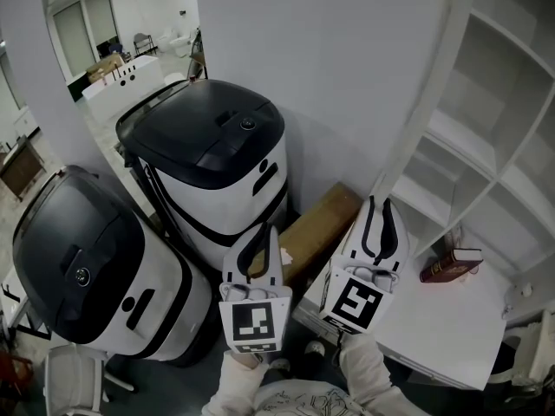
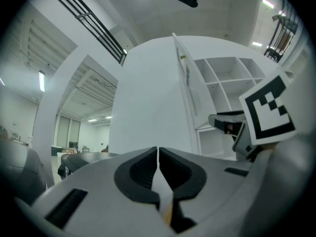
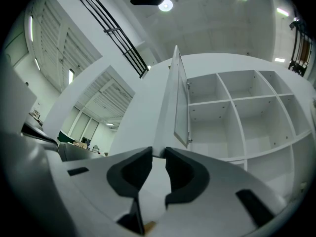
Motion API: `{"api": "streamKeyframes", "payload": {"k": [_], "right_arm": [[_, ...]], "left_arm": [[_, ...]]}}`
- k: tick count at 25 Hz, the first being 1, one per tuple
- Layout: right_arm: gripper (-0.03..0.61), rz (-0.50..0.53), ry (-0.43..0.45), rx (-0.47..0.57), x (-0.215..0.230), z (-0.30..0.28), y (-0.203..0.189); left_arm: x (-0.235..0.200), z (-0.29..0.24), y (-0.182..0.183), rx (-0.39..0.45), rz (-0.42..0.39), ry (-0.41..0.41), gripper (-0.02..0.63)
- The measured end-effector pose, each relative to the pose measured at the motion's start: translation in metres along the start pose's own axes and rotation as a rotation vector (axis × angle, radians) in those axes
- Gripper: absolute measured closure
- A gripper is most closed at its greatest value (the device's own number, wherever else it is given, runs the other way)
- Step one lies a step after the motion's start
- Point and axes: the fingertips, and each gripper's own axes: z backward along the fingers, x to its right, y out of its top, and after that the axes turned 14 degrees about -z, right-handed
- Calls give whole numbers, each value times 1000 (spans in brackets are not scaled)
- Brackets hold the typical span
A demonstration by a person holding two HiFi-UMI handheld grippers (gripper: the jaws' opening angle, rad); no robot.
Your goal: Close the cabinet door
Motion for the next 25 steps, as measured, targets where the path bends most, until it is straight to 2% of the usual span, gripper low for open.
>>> {"api": "streamKeyframes", "payload": {"k": [11, 25], "right_arm": [[508, -31, -25, 15, 33, 16, 5], [517, -109, -67, 16, 96, 33, 10]], "left_arm": [[29, 0, 13, 22, -3, -45, 600], [75, -4, 30, 53, -5, -119, 600]]}}
